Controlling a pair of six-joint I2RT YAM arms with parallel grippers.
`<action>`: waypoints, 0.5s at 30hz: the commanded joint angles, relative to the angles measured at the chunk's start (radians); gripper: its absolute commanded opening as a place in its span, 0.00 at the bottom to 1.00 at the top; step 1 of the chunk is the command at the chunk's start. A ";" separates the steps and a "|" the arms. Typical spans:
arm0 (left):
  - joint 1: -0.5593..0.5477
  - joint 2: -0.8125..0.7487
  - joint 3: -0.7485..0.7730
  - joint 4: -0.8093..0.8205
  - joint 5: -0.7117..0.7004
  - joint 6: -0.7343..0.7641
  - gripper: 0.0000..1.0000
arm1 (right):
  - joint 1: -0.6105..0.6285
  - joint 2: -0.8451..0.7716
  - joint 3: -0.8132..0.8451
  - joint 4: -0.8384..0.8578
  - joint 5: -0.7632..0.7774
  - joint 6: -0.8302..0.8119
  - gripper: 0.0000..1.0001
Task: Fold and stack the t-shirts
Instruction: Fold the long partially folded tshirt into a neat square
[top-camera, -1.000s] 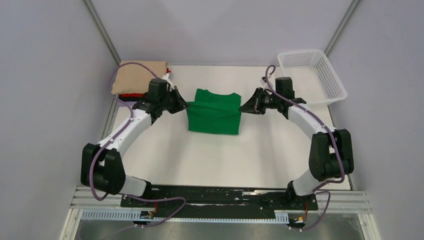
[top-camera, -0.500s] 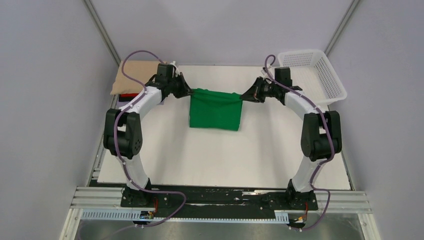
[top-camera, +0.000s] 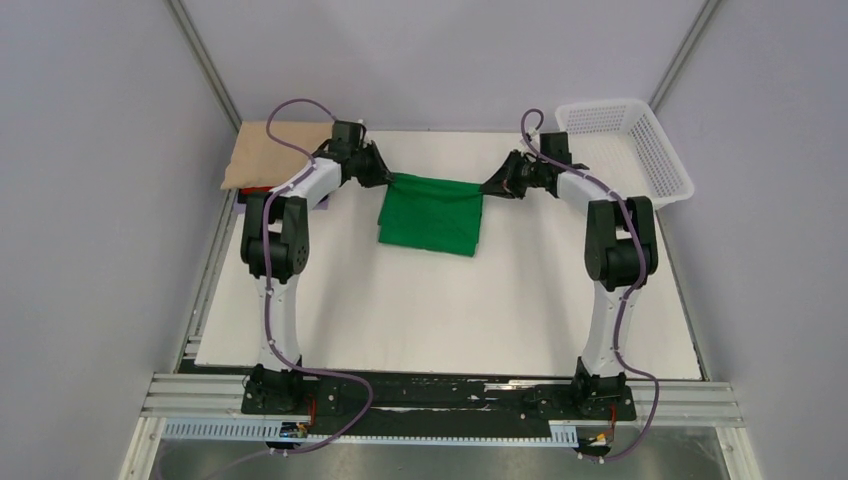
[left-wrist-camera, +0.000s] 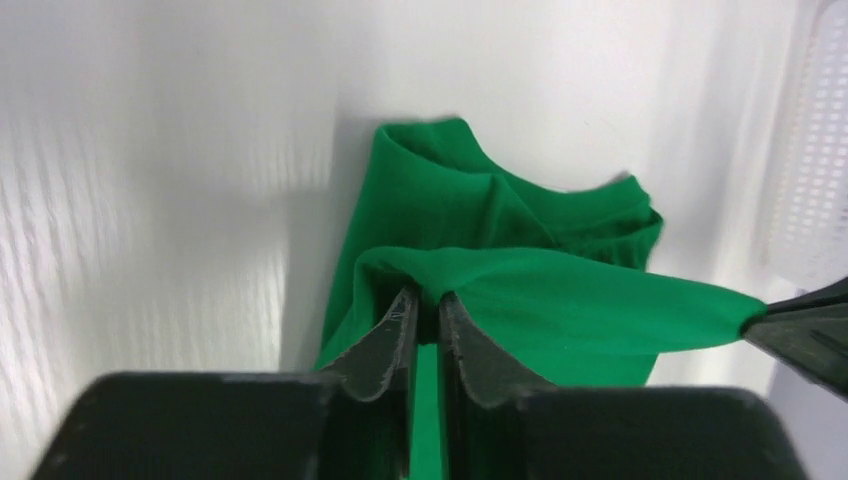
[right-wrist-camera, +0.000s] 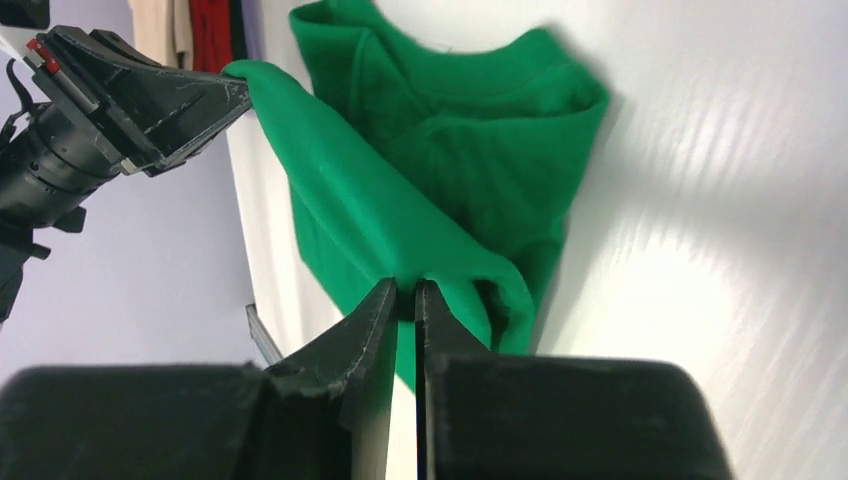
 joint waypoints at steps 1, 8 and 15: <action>0.032 0.083 0.138 -0.009 -0.050 -0.006 0.29 | -0.024 0.049 0.095 0.027 0.086 -0.011 0.26; 0.032 0.082 0.211 0.007 0.005 -0.032 0.99 | -0.016 0.054 0.176 -0.020 0.087 -0.042 0.99; 0.000 -0.059 0.052 0.097 0.098 -0.008 1.00 | 0.054 -0.073 0.057 -0.034 0.060 -0.079 1.00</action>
